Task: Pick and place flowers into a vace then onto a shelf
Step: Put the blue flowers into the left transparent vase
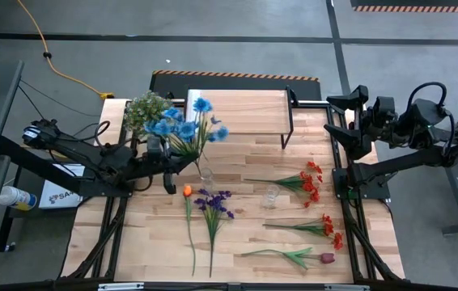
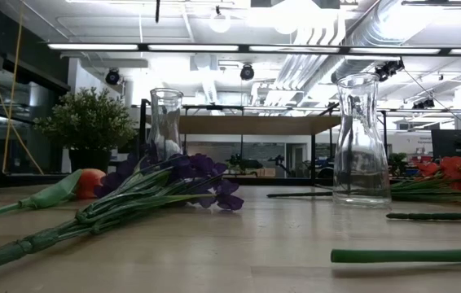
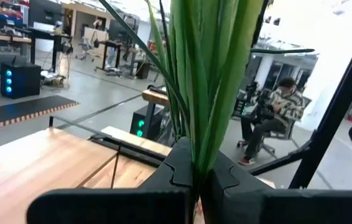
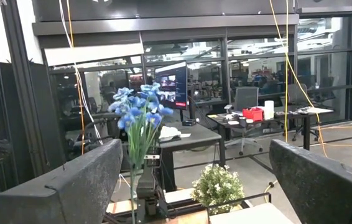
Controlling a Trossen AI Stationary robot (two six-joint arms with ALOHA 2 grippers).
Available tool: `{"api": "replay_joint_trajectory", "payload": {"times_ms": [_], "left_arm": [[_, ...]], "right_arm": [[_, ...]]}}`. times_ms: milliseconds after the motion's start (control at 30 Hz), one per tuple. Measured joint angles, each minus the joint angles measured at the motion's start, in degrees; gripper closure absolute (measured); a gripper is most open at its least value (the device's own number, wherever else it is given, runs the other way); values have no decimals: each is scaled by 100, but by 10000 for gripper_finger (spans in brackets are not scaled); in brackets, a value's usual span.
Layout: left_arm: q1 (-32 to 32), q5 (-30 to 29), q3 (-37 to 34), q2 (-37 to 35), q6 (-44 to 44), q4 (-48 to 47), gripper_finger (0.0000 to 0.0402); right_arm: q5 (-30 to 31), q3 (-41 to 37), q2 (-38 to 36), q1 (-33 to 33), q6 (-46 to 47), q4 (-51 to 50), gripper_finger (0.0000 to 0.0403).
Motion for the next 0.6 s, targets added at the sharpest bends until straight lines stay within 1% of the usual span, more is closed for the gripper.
{"api": "replay_joint_trajectory", "payload": {"times_ms": [200, 467, 600], "left_arm": [[15, -1, 0, 39, -99, -187, 364], [17, -41, 0, 379, 161, -188, 364], [17, -331, 0, 515, 310, -180, 364]], "right_arm": [[0, 0, 0, 0, 0, 2, 8], [0, 0, 4, -2, 0, 4, 8], [0, 0, 4, 0, 0, 9, 8]]}}
